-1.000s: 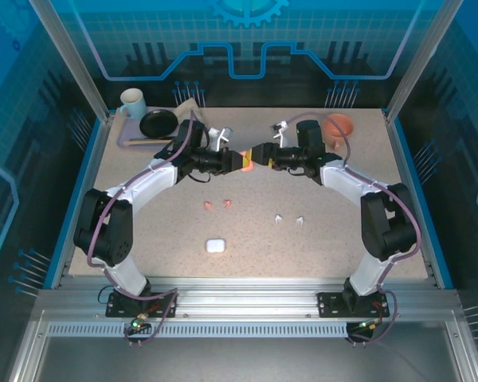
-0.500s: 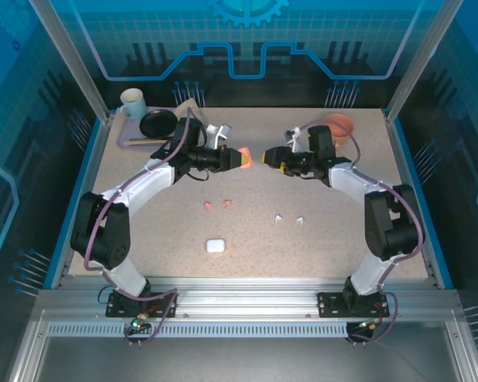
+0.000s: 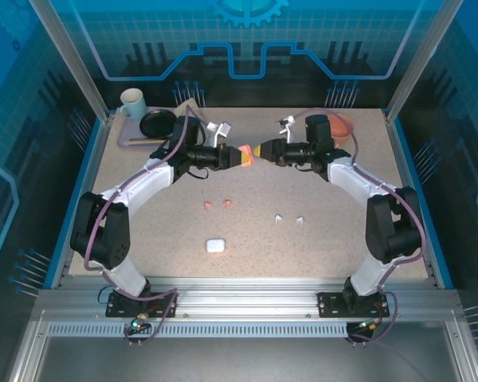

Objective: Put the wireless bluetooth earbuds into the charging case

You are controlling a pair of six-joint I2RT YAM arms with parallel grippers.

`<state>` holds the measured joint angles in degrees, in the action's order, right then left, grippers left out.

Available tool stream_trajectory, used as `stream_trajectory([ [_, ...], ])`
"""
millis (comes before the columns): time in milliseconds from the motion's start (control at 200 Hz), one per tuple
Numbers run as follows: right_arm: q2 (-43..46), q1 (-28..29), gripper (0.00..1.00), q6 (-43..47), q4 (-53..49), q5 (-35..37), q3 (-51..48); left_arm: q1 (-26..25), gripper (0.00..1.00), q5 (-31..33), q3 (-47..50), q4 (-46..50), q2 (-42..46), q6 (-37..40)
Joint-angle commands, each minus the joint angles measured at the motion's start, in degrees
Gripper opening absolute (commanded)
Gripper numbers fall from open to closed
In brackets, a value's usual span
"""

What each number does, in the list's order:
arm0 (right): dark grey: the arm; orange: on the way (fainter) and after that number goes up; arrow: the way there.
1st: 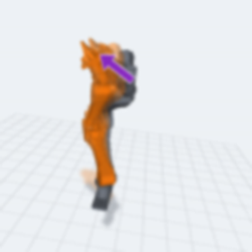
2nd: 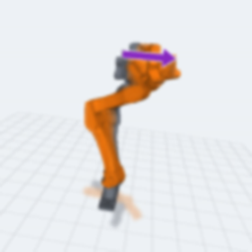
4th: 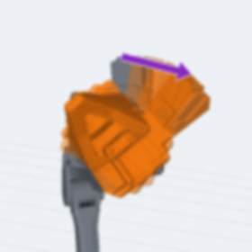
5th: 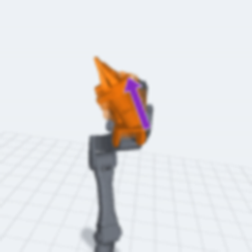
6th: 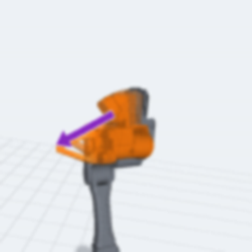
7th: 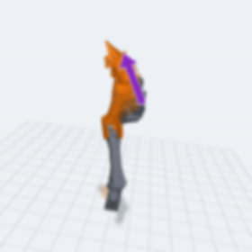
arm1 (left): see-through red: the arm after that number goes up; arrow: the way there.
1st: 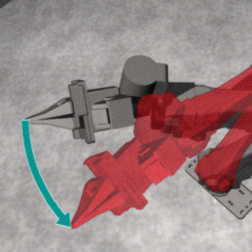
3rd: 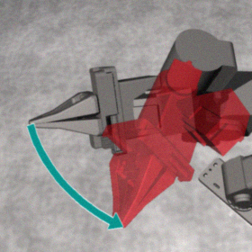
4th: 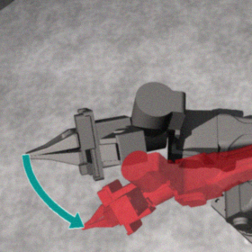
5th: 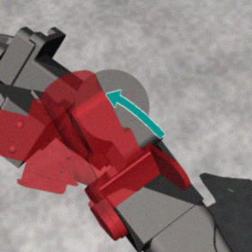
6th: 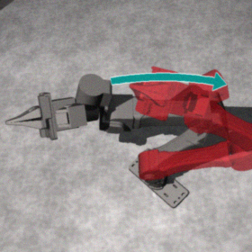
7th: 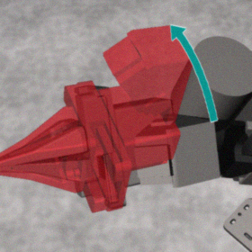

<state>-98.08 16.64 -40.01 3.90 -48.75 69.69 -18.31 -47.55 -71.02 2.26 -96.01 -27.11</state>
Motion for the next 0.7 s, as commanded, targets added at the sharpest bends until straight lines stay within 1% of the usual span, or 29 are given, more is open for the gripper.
stream_trajectory([
  [0, -1.9, 1.4, 0.37, 1.2, -1.6, -1.9, 2.0, 0.5, 0.0, -2.0, -1.3, -1.5, 0.2, -0.9],
  [370, -2.1, 1.7, 0.31, 0.7, 0.8, -1.7, -1.2, 0.6, 0.0, -1.8, -3.1, -1.3, -0.2, -1.0],
  [405, -2.2, 1.6, 0.3, 0.6, 1.1, -1.7, -1.5, 0.6, 0.0, -1.9, -3.3, -1.3, -0.3, -1.1],
  [455, -2.6, 1.6, 0.28, 0.3, 1.4, -2.0, -1.3, 0.6, 0.0, -2.0, -3.4, -1.5, -0.4, -1.2],
  [695, -4.5, 2.0, 0.26, -0.5, 1.8, -2.4, 1.6, 0.5, 0.0, -2.7, -3.6, -1.6, -0.8, -1.5],
])
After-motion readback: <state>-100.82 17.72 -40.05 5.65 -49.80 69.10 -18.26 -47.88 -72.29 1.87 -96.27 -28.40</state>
